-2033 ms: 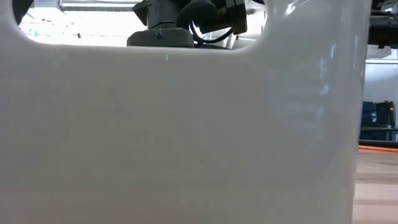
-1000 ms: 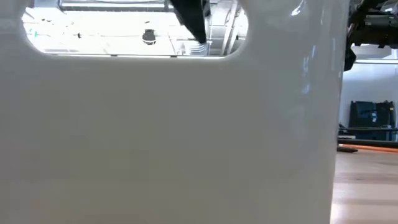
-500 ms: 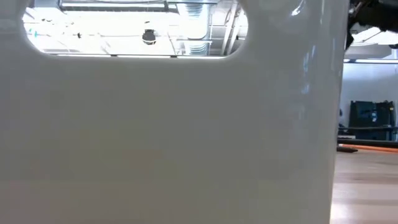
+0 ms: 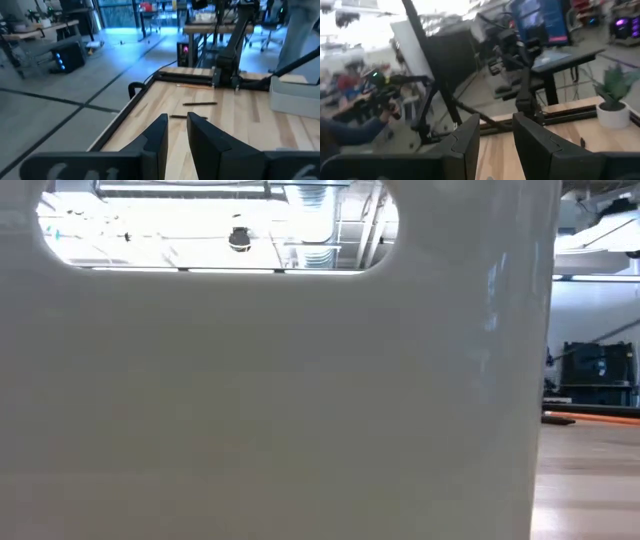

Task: Sort pens & pencils
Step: Move the left gray bin to the bottom right of the table

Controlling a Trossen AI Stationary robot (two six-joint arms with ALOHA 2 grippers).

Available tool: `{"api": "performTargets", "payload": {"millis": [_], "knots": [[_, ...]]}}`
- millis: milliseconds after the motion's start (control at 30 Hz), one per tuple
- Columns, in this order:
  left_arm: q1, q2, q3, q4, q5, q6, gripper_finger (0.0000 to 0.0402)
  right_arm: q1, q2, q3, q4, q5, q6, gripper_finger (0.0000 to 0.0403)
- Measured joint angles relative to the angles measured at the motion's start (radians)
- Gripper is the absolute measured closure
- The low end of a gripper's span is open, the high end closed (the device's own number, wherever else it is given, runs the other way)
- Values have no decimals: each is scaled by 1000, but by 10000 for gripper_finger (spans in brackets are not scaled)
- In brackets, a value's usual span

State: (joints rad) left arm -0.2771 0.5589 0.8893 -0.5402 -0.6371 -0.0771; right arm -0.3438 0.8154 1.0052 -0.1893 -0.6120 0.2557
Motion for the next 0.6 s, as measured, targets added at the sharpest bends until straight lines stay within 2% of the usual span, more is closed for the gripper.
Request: {"api": "performTargets", "payload": {"millis": [167, 267, 333, 433, 600], "knots": [[0, -173, -180, 93, 4, -24, 338, 74, 248, 295, -133, -25, -158, 264], [0, -247, -252, 95, 4, -64, 338, 119, 381, 476, -318, -37, -298, 264], [0, -282, -289, 95, 4, -84, 338, 145, 466, 581, -434, -9, -362, 264], [0, -318, -326, 94, 4, -108, 338, 179, 588, 720, -563, 34, -395, 264], [0, -331, -359, 89, 4, -115, 338, 215, 757, 877, -710, 38, -415, 264]]}}
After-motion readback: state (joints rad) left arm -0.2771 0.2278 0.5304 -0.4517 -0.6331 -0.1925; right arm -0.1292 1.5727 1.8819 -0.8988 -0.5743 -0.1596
